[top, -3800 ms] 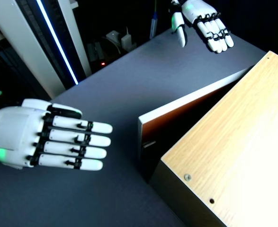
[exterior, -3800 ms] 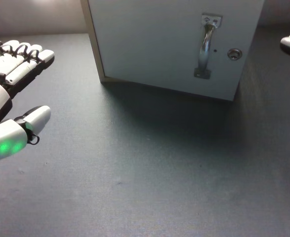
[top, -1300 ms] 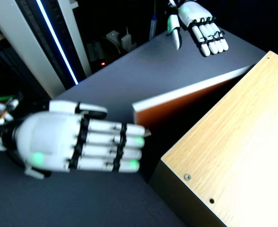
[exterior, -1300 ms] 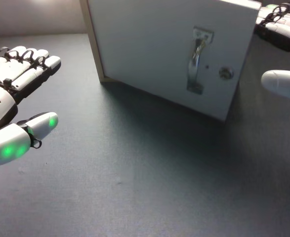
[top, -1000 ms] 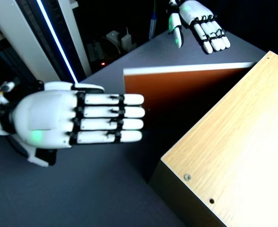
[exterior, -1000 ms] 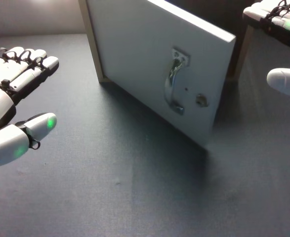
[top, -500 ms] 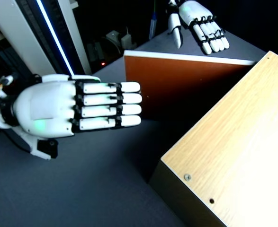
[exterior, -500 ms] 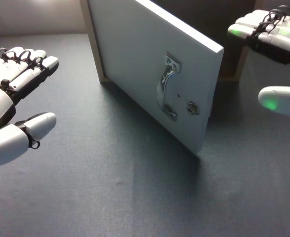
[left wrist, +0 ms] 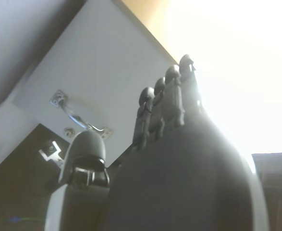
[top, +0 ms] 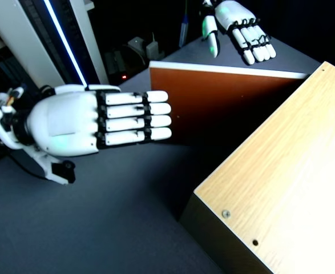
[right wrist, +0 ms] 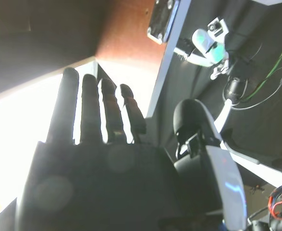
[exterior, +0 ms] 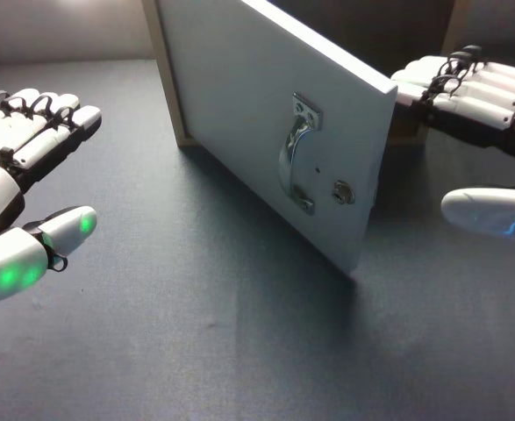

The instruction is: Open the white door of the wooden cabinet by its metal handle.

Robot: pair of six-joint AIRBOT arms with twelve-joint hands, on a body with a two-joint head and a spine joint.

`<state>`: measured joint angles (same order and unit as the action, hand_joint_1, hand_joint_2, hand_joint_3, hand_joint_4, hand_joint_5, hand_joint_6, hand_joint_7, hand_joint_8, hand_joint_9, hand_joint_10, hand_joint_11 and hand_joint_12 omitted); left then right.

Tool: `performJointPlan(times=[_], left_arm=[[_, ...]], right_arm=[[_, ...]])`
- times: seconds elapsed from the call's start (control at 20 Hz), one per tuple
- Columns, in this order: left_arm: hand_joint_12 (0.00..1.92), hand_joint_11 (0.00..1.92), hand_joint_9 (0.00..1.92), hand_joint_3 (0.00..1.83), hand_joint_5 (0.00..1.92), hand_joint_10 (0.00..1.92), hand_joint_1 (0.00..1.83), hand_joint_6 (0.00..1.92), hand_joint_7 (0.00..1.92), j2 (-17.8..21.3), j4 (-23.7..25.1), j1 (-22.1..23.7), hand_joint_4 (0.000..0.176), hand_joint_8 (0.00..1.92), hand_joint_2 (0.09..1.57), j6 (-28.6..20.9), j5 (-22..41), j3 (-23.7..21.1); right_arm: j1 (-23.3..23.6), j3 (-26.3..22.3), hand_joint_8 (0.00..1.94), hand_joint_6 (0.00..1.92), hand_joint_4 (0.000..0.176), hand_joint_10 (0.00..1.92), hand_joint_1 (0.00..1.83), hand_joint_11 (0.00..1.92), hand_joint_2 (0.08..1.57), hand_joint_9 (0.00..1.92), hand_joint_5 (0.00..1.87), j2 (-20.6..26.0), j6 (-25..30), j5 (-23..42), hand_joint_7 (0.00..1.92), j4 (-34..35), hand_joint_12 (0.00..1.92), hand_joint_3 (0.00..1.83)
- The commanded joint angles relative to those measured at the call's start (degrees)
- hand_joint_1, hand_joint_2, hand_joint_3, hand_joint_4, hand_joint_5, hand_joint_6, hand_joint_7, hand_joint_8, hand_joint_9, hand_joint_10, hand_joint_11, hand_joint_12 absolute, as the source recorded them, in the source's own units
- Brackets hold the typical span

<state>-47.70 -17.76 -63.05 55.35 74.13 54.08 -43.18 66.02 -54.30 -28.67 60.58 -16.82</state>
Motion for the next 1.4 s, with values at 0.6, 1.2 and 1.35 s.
performJointPlan(times=[0.6, 1.2, 1.35], left_arm=[[0.01, 0.01, 0.0, 0.0, 0.08, 0.0, 0.0, 0.0, 0.02, 0.5, 0.0, 0.3, 0.0, 0.0, 1.54, -0.7, 7.3, 0.0], [0.0, 0.01, 0.0, 0.0, 0.09, 0.0, 0.0, 0.01, 0.03, 0.5, 0.2, 0.3, 0.0, 0.01, 1.51, -0.7, 6.7, 0.2], [0.01, 0.02, 0.0, 0.0, 0.09, 0.0, 0.0, 0.01, 0.03, 0.5, 0.2, 0.3, 0.0, 0.01, 1.52, -0.7, 6.6, 0.3]], right_arm=[[0.4, 1.0, 0.0, 0.0, 0.0, 0.0, 0.0, 0.02, 1.48, 0.0, 0.0, -2.2, 0.7, 3.3, 0.0, -0.8, 0.0, 0.01], [1.2, 1.0, 0.0, 0.0, 0.0, 0.0, 0.0, 0.0, 1.52, 0.0, 0.02, -3.7, 2.2, 3.4, 0.0, -4.1, 0.0, 0.0], [1.7, 1.0, 0.0, 0.0, 0.0, 0.0, 0.0, 0.0, 1.52, 0.0, 0.03, -4.2, 2.3, 3.5, 0.01, -4.4, 0.0, 0.0]])
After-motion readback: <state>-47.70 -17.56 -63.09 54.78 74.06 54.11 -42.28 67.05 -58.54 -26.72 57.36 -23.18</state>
